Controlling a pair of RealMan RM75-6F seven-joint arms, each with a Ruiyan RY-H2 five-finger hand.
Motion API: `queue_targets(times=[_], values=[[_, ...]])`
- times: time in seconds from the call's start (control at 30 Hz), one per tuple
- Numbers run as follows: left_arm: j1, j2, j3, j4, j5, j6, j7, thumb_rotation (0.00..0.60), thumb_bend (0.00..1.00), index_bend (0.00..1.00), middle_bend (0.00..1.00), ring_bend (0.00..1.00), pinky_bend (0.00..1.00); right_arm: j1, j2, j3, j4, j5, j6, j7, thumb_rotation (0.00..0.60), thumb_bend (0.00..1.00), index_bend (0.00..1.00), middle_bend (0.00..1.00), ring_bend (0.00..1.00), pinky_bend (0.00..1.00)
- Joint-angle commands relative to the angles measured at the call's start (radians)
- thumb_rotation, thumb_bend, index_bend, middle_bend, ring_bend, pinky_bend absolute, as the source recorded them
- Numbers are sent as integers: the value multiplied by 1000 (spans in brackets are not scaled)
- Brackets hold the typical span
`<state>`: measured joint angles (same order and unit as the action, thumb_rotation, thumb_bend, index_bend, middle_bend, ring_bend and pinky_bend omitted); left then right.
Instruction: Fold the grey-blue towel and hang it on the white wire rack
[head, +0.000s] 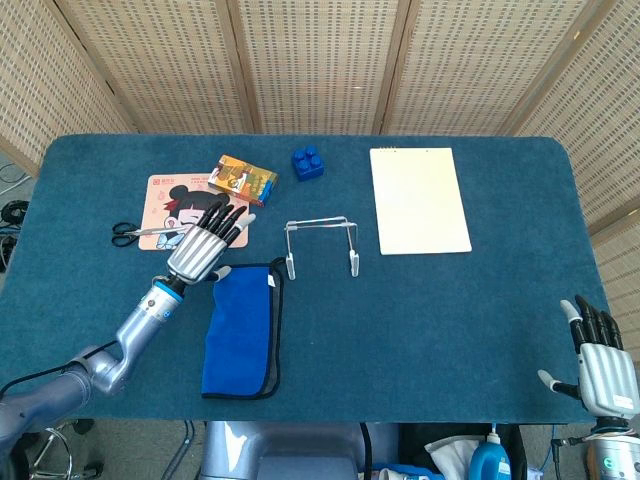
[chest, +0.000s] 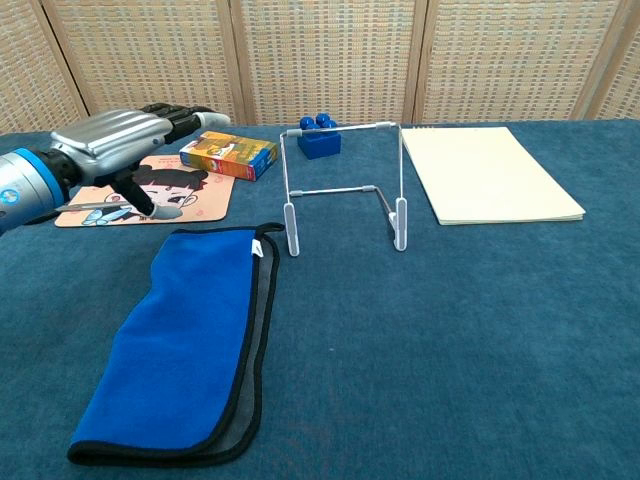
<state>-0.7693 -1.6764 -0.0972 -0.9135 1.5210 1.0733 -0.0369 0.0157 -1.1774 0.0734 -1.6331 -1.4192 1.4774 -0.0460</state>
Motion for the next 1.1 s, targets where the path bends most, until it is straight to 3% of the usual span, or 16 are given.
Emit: queue_targets(times=[0.03, 0.13, 0.27, 0.53, 0.93, 1.1], values=[[40, 155, -22, -217, -131, -112, 66, 600, 233, 297, 0, 0, 0, 1, -1, -3, -4, -8, 2, -6, 600, 0, 0, 0, 0, 0], [40, 200, -62, -339, -297, -236, 82, 600, 232, 357, 0, 0, 0, 1, -1, -7, -16, -22, 10, -18, 600, 0, 0, 0, 0, 0], [21, 191, -87, -383, -448, -304, 155, 600, 234, 454, 0, 0, 0, -1, 0, -7, -22, -24, 14, -22, 600, 0, 0, 0, 0, 0], [-31, 140, -116, -397, -697, -339, 285, 593, 293, 493, 0, 0, 0, 4, -3, -5, -8, -6, -4, -16, 600, 0, 0, 0, 0, 0], [-77, 89, -118, -368, -814, -275, 391, 577, 318, 454, 0, 0, 0, 9, -8, -4, -2, 3, -13, -19, 600, 0, 0, 0, 0, 0], [-87, 55, -108, -337, -824, -263, 412, 579, 316, 332, 0, 0, 0, 8, -7, -3, -3, 4, -12, -16, 600, 0, 0, 0, 0, 0]])
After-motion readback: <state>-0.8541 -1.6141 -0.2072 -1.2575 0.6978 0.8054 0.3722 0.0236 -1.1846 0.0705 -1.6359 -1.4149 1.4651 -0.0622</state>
